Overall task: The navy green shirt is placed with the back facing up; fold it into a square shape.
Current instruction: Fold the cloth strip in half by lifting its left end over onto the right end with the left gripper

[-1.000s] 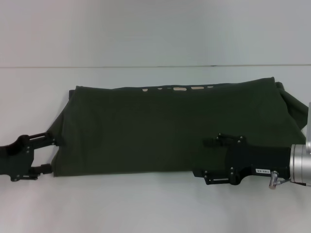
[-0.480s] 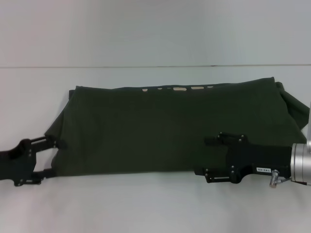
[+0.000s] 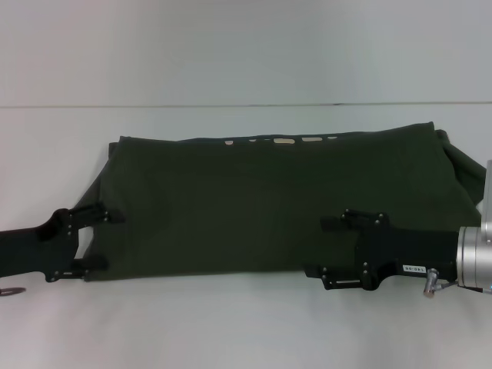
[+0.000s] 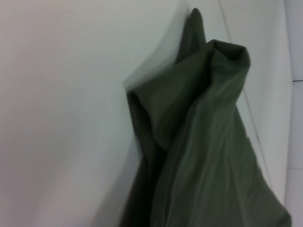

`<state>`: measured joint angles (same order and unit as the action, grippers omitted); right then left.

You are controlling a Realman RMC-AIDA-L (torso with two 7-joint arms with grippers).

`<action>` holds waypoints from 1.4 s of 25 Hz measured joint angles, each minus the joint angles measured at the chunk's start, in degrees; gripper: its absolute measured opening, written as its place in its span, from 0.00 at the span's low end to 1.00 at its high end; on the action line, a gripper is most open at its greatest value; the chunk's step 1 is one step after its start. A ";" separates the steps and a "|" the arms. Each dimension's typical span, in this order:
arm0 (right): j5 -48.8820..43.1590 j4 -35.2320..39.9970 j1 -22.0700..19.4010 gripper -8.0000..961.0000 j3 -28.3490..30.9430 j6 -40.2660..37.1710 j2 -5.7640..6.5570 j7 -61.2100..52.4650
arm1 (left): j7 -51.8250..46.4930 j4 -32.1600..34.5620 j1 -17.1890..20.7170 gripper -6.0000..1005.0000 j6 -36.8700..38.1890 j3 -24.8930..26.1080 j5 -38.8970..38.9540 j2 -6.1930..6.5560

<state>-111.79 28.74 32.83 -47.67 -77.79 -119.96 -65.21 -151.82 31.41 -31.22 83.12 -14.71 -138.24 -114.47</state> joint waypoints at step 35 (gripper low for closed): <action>0.09 0.00 0.48 0.97 0.30 -0.14 -0.11 -0.35 | -5.45 4.44 1.42 0.94 6.46 2.81 -6.73 1.08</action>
<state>-111.70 28.74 33.31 -47.37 -77.93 -120.06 -65.56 -157.27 35.85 -29.80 89.58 -11.89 -144.97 -113.38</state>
